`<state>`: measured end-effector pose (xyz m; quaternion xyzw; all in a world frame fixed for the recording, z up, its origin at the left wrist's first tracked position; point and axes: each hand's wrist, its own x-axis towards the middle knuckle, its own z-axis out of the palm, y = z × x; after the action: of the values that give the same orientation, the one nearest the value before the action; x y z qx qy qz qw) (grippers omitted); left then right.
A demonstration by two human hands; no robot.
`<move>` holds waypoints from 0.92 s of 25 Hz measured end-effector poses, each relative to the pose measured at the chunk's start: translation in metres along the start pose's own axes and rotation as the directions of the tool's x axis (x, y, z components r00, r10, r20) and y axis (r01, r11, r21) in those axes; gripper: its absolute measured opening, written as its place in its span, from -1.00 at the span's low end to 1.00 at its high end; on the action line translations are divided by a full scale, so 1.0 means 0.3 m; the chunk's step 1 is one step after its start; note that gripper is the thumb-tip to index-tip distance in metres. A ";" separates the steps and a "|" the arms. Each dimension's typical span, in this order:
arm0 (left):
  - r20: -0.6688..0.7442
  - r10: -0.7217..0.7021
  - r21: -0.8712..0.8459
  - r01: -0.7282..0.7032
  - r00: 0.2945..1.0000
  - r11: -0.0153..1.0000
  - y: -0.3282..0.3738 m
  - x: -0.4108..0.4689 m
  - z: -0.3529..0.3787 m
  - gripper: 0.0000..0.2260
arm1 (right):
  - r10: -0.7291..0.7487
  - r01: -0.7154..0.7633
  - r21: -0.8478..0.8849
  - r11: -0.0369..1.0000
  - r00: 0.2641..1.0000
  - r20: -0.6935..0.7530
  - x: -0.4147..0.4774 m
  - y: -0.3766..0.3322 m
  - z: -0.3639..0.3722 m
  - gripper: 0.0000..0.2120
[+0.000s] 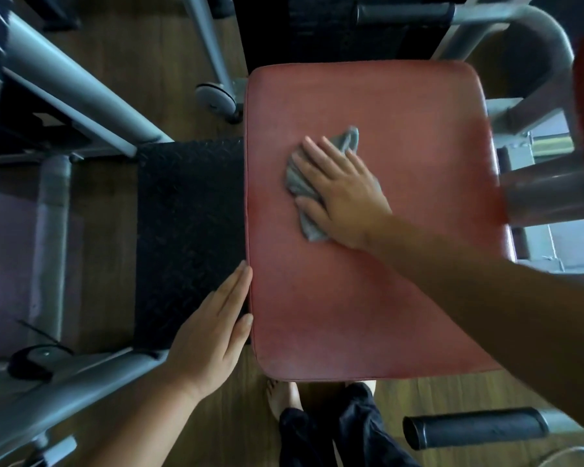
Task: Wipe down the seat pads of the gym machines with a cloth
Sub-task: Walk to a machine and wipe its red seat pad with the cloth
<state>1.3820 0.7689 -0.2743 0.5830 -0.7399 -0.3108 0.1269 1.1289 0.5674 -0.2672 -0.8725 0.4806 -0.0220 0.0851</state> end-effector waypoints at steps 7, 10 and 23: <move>-0.031 0.003 -0.012 -0.004 1.000 1.000 -0.001 -0.005 0.016 -0.45 | 0.248 -0.248 0.042 0.968 0.969 0.019 0.305 -0.105 -0.027 -0.34; -0.007 0.004 -0.008 -0.004 1.000 1.000 -0.005 -0.005 0.009 -0.45 | 0.027 -0.028 0.012 1.000 0.997 0.069 -0.102 -0.201 0.011 -0.34; 0.198 -0.242 0.249 0.190 0.950 0.950 0.175 0.026 -0.161 -0.34 | 0.246 -0.259 0.416 0.872 0.966 0.086 -0.434 -0.240 -0.083 -0.56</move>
<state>1.3651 0.7532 -0.2062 0.6324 -0.7115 -0.3004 -0.0603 1.1161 0.7115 -0.2248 -0.7632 0.5725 -0.1012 0.2820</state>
